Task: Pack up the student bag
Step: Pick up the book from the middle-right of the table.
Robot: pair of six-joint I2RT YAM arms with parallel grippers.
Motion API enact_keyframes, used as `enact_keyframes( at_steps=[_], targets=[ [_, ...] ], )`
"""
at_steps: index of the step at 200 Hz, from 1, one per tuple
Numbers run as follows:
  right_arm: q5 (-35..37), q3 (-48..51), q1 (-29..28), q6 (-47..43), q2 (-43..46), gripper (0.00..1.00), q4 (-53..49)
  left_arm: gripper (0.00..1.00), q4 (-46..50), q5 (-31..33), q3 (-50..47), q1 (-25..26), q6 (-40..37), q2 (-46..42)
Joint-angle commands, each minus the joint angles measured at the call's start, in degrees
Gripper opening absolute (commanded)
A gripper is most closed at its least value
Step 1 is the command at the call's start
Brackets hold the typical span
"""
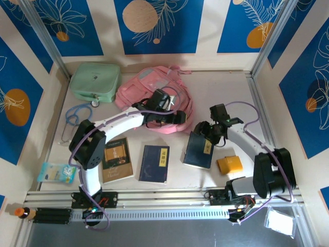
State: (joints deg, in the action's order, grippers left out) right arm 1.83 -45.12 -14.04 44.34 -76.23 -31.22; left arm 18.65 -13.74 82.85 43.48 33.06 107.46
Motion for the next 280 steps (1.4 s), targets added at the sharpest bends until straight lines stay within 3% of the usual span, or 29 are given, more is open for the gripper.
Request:
enact_keyframes(
  at_steps=[1,63,110,142,280],
  targets=[
    [2.2,3.2,1.0,2.9,2.0,0.67,-5.0,0.92,3.3,1.3,2.9,3.2,2.1,2.4],
    [-0.5,4.2,5.7,1.1,-1.7,0.61,-2.4,0.83,4.6,-0.6,7.4,7.7,3.2,10.7],
    [1.8,2.5,6.6,-0.8,-4.1,0.55,-4.4,0.66,7.6,0.1,9.7,8.3,2.8,14.9],
    [-1.5,3.3,8.1,-0.4,-5.0,0.55,-3.0,0.52,9.4,-0.8,12.1,8.6,3.1,17.6],
    [-5.8,3.9,9.2,3.0,-7.0,0.56,-1.0,0.40,9.0,-6.7,16.3,8.7,5.7,22.5]
  ],
)
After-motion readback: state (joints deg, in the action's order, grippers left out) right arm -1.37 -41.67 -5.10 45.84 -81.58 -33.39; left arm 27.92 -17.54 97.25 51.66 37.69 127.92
